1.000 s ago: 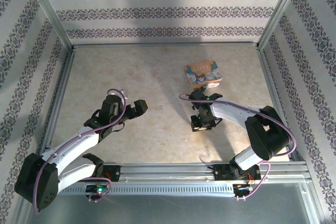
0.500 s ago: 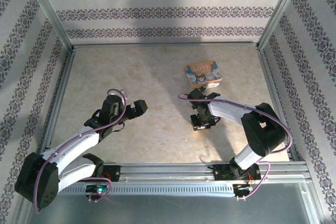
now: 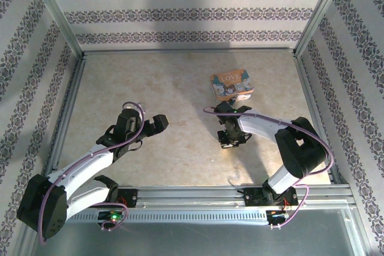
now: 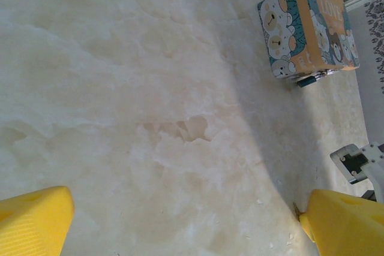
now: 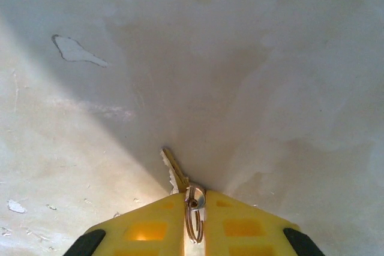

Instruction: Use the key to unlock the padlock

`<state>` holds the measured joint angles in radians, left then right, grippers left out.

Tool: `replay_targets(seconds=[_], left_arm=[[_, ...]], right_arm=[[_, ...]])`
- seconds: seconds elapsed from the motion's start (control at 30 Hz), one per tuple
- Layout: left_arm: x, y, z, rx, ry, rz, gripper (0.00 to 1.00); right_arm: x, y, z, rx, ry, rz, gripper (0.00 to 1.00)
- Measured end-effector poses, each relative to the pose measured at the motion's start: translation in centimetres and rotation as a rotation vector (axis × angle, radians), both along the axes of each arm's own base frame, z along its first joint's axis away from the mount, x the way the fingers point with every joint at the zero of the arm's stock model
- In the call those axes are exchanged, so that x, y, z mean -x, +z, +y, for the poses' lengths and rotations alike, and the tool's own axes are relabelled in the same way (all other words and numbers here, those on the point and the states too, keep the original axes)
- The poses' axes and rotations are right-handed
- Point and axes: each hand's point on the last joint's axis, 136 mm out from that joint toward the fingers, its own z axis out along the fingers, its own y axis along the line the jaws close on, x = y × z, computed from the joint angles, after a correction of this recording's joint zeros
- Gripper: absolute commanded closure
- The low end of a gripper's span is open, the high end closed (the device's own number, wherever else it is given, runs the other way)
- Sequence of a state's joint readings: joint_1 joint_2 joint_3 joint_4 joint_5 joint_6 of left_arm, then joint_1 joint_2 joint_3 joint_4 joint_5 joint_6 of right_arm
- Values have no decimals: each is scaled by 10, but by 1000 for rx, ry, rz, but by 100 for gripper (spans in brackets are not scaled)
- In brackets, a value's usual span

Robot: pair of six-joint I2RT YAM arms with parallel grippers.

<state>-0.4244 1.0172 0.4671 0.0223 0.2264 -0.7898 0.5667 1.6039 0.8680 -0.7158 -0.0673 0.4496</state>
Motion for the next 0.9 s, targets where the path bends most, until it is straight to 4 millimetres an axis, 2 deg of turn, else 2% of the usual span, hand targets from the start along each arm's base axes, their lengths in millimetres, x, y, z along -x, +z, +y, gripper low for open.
replay_targets(seconds=[0.23, 0.67, 0.9], left_arm=[[1, 4, 2, -4, 6, -11, 1], [2, 18, 9, -1, 33, -57, 1], [3, 15, 10, 43, 73, -18, 1]], right_arm=[[-2, 2, 2, -21, -2, -25, 100], [-2, 5, 4, -79, -11, -72, 100], [-11, 22, 11, -174, -47, -144, 100]])
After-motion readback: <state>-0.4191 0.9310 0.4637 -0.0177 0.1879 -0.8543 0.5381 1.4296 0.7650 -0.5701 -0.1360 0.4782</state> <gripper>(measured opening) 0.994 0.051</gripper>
